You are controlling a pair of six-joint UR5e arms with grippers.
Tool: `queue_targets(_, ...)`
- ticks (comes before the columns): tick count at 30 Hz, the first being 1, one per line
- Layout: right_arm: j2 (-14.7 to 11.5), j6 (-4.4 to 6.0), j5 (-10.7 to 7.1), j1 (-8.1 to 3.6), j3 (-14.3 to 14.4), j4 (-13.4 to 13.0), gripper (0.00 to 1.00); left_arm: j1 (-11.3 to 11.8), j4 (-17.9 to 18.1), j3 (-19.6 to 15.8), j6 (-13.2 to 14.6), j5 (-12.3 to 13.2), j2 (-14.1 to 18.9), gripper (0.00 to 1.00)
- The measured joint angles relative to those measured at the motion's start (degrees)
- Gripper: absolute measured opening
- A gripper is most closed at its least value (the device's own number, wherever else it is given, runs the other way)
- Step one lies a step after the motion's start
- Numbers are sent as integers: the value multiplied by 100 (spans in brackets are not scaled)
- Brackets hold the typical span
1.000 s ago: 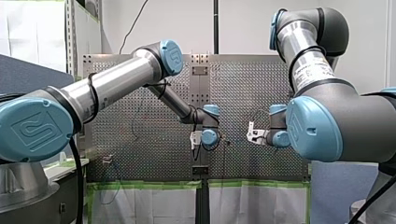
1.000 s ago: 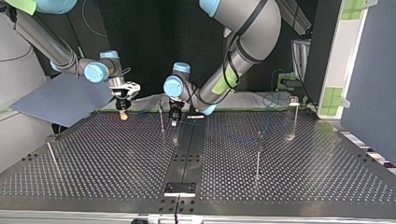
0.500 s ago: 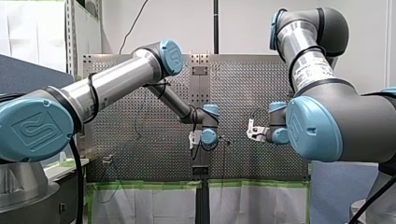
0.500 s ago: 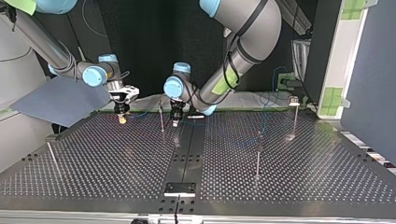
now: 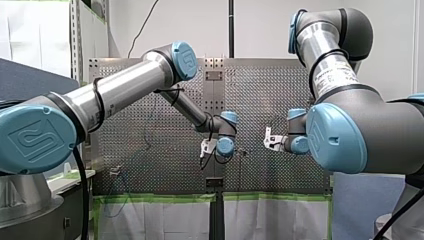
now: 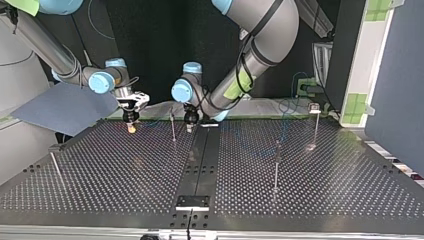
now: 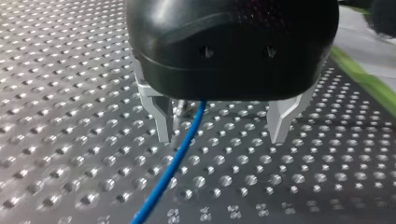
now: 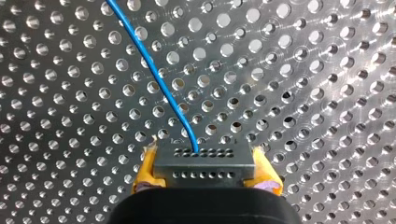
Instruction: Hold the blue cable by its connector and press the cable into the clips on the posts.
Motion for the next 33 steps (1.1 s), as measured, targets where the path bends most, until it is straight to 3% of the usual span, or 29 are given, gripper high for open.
queue_targets(5,0,-7,0,-19,0,51,0,-64,-283,0,142,99,29,100)
queue_targets(10,0,-11,0,-33,0,90,0,-197,-568,-2,32,275,59,100)
queue_targets(14,0,-15,0,-44,0,117,0,-411,-750,-4,-140,184,101,100)
queue_targets(20,0,-21,0,-52,0,141,0,-661,-770,-6,-393,36,113,100)
queue_targets(33,3,-23,0,-67,0,144,0,-734,-515,-147,-668,-264,116,100)
